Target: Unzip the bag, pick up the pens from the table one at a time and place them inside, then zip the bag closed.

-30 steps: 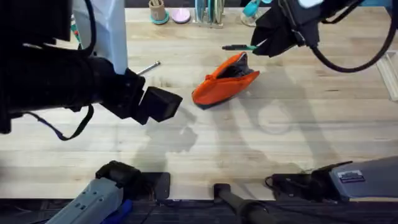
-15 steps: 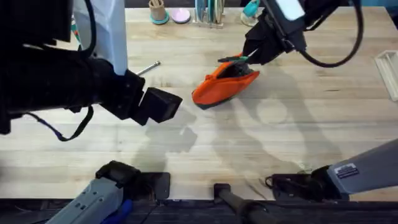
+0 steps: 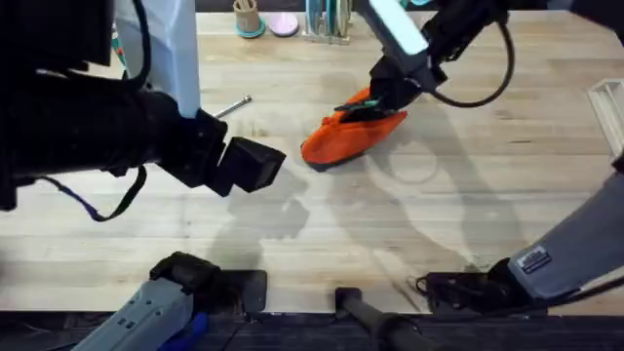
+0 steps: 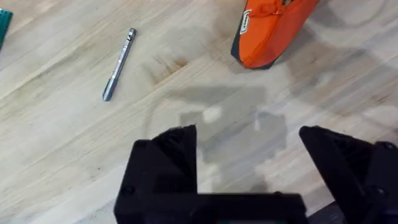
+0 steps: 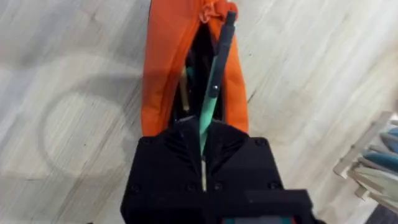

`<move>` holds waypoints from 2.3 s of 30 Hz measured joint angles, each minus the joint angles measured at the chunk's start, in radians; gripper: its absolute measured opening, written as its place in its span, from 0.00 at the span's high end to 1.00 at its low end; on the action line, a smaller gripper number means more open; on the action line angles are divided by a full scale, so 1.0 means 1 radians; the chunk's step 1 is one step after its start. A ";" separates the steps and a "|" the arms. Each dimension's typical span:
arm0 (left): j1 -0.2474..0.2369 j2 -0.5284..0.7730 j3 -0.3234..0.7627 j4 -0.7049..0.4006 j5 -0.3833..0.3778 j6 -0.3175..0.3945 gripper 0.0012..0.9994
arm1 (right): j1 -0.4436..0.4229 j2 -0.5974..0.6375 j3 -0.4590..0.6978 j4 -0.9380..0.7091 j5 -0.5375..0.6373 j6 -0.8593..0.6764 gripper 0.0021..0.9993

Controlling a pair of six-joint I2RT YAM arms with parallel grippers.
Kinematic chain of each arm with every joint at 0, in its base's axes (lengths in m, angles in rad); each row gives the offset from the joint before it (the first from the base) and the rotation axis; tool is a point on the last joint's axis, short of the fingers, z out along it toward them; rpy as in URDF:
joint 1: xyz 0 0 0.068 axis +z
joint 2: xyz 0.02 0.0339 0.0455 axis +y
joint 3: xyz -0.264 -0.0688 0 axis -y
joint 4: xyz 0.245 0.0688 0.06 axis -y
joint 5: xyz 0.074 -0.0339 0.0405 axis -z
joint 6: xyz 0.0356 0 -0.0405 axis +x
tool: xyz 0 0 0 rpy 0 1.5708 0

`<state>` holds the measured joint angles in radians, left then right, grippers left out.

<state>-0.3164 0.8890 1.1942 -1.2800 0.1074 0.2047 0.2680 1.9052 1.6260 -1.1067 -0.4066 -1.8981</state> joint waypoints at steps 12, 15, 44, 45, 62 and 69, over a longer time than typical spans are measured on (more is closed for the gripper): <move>0.000 0.000 0.000 0.000 0.000 0.000 0.01 | 0.005 0.074 0.000 0.015 0.073 -0.013 0.97; 0.000 0.000 0.000 0.000 0.000 0.000 0.01 | 0.008 0.087 -0.002 0.034 0.079 -0.021 0.97; 0.000 0.000 0.000 0.000 0.000 0.000 0.00 | 0.041 0.069 -0.031 0.065 0.115 0.021 0.00; 0.000 0.000 0.000 0.000 0.000 0.000 0.00 | 0.042 0.059 -0.032 0.065 0.115 0.031 0.00; 0.000 0.000 0.000 0.012 0.000 0.000 0.01 | 0.044 -0.124 0.040 0.074 0.140 0.588 0.00; 0.000 0.000 0.000 0.018 -0.016 0.000 0.01 | 0.044 -0.125 0.149 0.042 0.187 0.941 0.00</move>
<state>-0.3164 0.8890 1.1939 -1.2625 0.0914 0.2043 0.3122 1.7805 1.7754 -1.0648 -0.2199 -0.9575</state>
